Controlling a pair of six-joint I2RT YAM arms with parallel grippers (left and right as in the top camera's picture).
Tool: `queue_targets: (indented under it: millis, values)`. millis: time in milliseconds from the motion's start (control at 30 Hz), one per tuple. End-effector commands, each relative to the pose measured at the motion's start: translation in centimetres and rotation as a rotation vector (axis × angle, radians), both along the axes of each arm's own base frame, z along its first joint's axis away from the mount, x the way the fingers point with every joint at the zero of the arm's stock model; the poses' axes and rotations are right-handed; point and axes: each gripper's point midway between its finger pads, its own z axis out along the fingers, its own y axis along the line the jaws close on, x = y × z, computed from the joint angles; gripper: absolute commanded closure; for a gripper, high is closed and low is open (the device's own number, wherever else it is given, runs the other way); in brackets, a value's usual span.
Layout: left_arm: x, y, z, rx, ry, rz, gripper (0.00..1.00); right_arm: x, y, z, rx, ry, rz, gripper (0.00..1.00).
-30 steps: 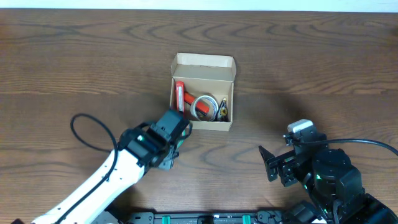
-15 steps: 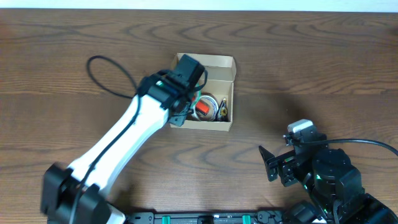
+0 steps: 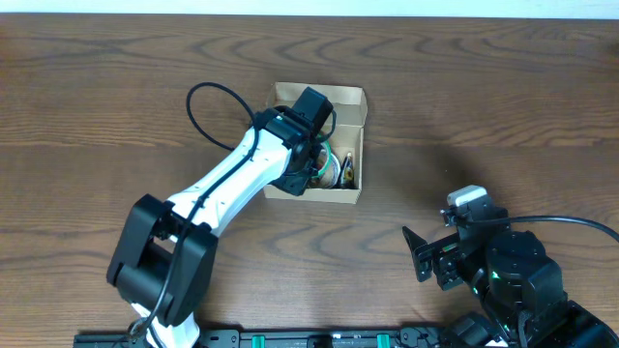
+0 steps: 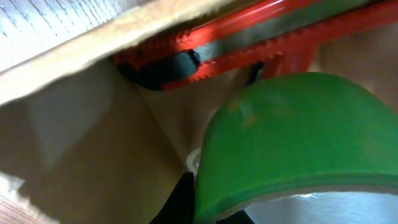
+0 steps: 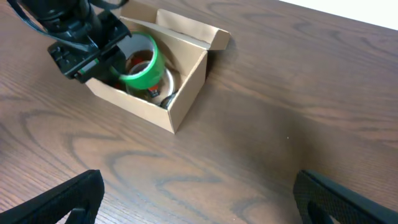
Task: Pack container
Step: 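Lift the green tape with the left gripper and lower it into the box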
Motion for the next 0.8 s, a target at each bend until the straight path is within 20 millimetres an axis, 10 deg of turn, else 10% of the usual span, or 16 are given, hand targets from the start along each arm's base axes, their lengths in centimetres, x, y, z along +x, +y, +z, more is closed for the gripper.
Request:
queue_targets:
  millis: [0,467,767]
  values:
    - [0.2,-0.6,-0.6,-0.016,0.024,-0.022,0.94,0.1,-0.3,-0.1,0.006,0.003,-0.025,0.01]
    - [-0.6,-1.4,-1.6,-0.054,0.084,-0.036,0.73,0.1,-0.3,-0.1,0.006,0.003,-0.025,0.01]
    - [0.9,-1.6,2.4,-0.077,-0.032,-0.059,0.53,0.1,-0.3,-0.1,0.006,0.003,-0.025,0.01]
